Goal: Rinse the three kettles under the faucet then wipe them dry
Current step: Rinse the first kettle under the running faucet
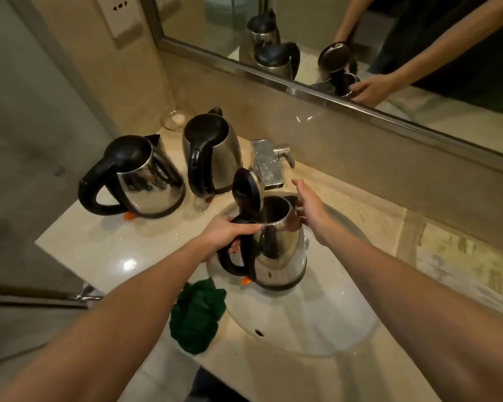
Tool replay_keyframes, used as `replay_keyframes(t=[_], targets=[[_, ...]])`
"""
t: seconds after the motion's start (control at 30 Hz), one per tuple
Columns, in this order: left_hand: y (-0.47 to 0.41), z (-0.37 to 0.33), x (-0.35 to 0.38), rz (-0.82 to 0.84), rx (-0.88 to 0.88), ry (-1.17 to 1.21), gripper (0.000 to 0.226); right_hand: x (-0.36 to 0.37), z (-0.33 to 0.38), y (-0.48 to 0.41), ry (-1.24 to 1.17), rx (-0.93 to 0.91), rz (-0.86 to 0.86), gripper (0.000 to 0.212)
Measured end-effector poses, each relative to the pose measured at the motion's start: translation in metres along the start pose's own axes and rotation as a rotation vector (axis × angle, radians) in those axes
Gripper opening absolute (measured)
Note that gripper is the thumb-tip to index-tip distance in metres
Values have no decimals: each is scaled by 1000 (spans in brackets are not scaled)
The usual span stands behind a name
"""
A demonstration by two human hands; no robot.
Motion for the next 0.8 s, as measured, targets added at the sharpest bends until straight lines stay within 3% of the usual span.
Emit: replay_keyframes(t=[0.2, 0.4, 0.57, 0.67, 0.8], targets=[[-23, -4, -12, 6, -5, 15, 40, 5, 10, -22, 150, -63, 33, 74], [-37, -8, -20, 29, -2, -16, 34, 6, 16, -33, 196, -103, 14, 61], [-42, -12, -21, 39, 14, -31, 28, 4, 15, -39, 157, -77, -26, 68], [-46, -13, -21, 42, 10, -55, 35, 1, 13, -42, 167, -62, -48, 82], [-50, -14, -20, 33, 0, -57, 44, 1, 12, -44, 167, -85, -48, 74]])
Point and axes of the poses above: each hand's wrist, its own y-axis away from the middle knuckle, its own x-axis out of the palm, z = x × y, the point moved 3 cm from there along -y, towards the middle knuckle, and after that the axes turned 8 degrees about y, right-handed, at the moved point
